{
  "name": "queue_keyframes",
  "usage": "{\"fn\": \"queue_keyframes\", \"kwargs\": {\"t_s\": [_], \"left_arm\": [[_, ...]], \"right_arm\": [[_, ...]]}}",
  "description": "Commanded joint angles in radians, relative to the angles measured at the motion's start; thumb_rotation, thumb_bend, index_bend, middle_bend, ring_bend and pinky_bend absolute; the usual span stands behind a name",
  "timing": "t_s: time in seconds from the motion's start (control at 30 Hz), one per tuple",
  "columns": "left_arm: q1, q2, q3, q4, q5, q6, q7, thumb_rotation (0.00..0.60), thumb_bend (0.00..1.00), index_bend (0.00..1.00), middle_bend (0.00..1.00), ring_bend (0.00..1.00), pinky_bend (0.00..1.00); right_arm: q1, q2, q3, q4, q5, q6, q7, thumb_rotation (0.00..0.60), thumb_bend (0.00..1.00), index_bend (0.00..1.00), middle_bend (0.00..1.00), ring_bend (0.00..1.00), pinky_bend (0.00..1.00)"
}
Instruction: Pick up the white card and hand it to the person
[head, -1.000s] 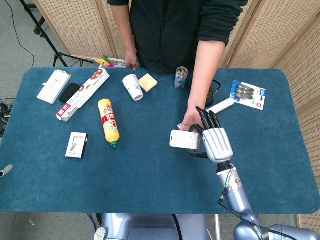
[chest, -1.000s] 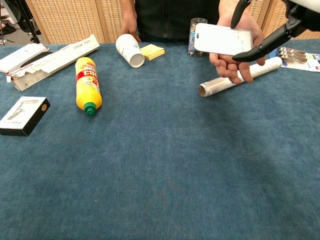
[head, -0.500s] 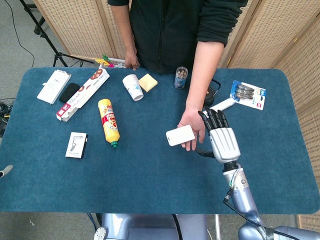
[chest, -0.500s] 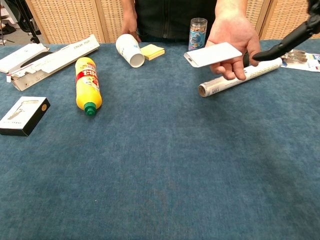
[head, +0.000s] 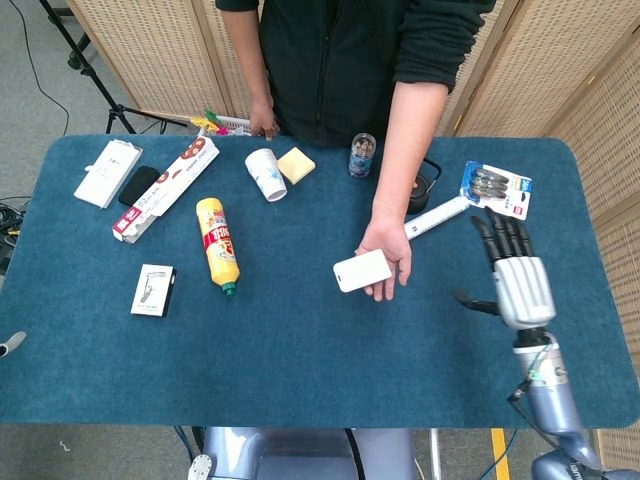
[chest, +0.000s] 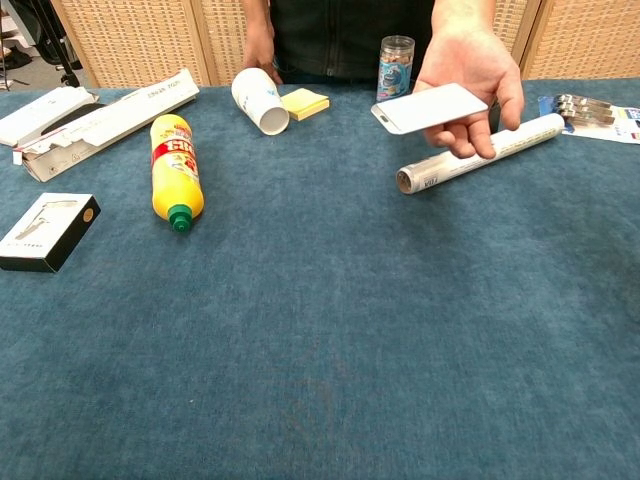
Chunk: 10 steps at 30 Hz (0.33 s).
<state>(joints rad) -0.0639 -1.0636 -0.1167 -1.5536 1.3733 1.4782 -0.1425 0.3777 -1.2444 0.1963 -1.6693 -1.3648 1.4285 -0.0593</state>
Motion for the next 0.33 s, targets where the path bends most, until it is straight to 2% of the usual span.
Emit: {"fn": "queue_keyframes", "kwargs": {"t_s": [0.03, 0.17, 0.33], "left_arm": [[0.001, -0.004, 0.001, -0.001, 0.002, 0.004, 0.009, 0.600, 0.00, 0.00, 0.00, 0.00, 0.03], [-0.001, -0.008, 0.002, -0.001, 0.005, 0.005, 0.020, 0.600, 0.00, 0.00, 0.00, 0.00, 0.03], [0.001, -0.009, 0.002, 0.000, 0.010, 0.012, 0.022, 0.600, 0.00, 0.00, 0.00, 0.00, 0.03]], "right_arm": [[-0.109, 0.002, -0.061, 0.254, -0.058, 0.068, 0.244, 0.600, 0.00, 0.00, 0.00, 0.00, 0.00], [-0.162, -0.008, -0.098, 0.288, -0.097, 0.127, 0.270, 0.600, 0.00, 0.00, 0.00, 0.00, 0.00], [-0.199, 0.000, -0.119, 0.255, -0.124, 0.169, 0.237, 0.600, 0.00, 0.00, 0.00, 0.00, 0.00]]}}
